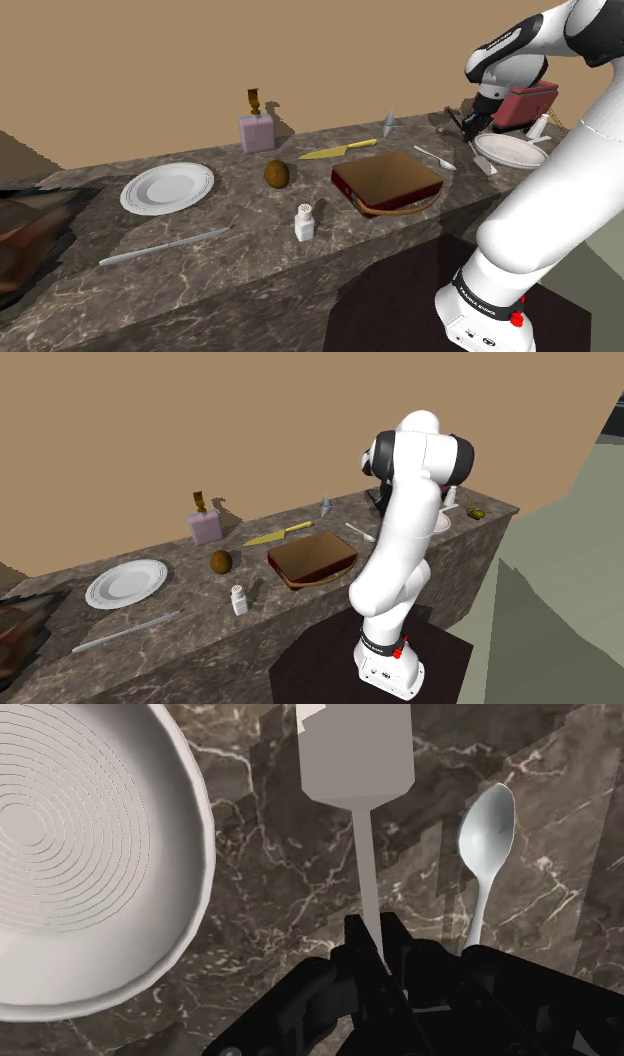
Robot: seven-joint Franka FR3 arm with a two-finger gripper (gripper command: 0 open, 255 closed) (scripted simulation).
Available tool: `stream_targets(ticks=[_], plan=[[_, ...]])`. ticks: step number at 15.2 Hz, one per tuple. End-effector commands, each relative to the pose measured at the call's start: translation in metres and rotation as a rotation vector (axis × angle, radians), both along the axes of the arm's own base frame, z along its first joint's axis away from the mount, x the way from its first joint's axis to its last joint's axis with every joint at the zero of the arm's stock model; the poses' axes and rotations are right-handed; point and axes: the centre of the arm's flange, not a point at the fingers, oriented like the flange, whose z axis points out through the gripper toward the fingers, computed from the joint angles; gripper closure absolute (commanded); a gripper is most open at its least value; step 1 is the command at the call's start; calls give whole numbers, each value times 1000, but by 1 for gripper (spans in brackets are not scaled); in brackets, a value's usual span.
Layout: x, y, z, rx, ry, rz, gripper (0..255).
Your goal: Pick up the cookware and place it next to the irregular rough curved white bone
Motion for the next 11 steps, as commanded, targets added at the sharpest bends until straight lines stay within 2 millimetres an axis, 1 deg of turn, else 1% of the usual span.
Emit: stream_targets(ticks=[1, 10, 11], plan=[[1, -1, -11, -1, 0, 0, 255], [1, -1, -59, -1, 0, 0, 255], [1, -1, -59, -1, 0, 0, 255]])
